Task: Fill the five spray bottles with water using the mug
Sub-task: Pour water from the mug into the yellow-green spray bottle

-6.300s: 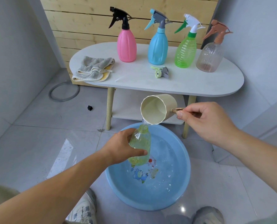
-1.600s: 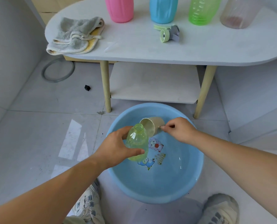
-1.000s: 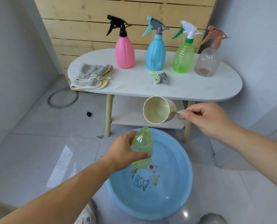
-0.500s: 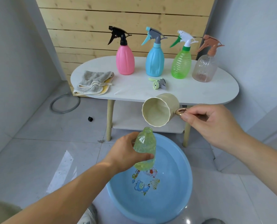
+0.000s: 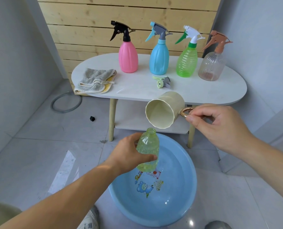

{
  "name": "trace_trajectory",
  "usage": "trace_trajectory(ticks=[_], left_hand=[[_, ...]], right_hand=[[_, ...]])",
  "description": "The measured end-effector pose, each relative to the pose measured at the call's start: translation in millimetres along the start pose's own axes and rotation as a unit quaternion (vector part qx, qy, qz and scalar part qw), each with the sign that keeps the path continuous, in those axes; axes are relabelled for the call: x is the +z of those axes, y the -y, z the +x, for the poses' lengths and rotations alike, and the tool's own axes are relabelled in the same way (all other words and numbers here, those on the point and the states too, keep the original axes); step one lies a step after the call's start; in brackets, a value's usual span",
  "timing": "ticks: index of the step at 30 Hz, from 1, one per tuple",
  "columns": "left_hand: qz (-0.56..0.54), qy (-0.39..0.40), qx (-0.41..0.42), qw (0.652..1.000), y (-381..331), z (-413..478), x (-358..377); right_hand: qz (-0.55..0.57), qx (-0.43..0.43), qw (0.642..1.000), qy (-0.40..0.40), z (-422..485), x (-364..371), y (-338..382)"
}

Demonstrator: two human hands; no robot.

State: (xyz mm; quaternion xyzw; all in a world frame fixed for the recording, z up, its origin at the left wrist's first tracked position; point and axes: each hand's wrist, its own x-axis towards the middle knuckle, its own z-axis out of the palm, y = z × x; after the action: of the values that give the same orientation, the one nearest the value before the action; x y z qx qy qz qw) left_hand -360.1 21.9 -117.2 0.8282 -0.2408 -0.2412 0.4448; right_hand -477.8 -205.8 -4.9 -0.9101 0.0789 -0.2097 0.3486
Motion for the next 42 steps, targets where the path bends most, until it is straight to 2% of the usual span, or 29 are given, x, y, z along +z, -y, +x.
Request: trace_trajectory(ticks=[35, 42], left_hand=[[0.004, -0.008, -0.006, 1.0, 5.3, 2.0, 0.5], [0.023, -0.016, -0.008, 1.0, 7.9, 3.1, 0.0]], right_hand=[[-0.066, -0.091, 0.994, -0.01, 2.2, 7.9, -3.6], [-0.065, -0.054, 0.996, 0.004, 1.9, 9.5, -11.8]])
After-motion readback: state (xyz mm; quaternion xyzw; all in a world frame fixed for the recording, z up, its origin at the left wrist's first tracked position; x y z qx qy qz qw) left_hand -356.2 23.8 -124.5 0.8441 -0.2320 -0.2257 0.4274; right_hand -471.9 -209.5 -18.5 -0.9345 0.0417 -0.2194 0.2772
